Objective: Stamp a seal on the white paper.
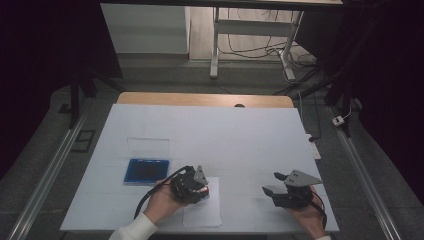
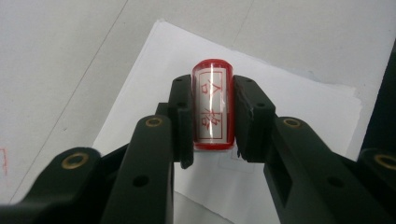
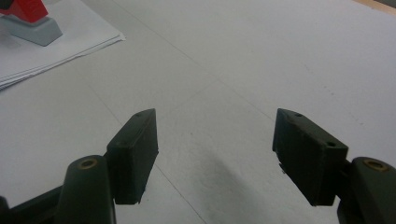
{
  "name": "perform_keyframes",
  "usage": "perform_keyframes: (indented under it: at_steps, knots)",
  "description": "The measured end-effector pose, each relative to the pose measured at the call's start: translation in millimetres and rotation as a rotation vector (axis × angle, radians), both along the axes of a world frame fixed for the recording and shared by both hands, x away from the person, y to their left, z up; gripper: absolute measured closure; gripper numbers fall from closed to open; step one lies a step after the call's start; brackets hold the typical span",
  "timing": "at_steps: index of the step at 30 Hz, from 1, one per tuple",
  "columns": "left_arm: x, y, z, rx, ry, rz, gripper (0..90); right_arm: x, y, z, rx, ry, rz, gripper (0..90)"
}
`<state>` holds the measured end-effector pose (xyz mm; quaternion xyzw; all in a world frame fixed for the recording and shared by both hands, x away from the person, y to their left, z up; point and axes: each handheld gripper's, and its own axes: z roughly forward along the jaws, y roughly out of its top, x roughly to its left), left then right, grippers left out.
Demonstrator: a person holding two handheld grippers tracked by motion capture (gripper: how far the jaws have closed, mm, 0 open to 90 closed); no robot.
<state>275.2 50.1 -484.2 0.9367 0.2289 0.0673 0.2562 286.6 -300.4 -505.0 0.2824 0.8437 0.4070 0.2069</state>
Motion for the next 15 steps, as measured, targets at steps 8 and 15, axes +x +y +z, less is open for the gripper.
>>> perform_keyframes:
  at_steps: [8, 15]
  knots:
    - [-0.2, -0.7, -0.4, 0.005, -0.001, 0.002, 70.3, -0.1, 0.8, -0.2, 0.006, 0.001, 0.004, 30.7]
    - [0.6, -2.5, -3.0, 0.016, 0.007, 0.005, 70.5, -0.3, 1.7, -0.1, -0.008, 0.0, 0.002, 30.7]
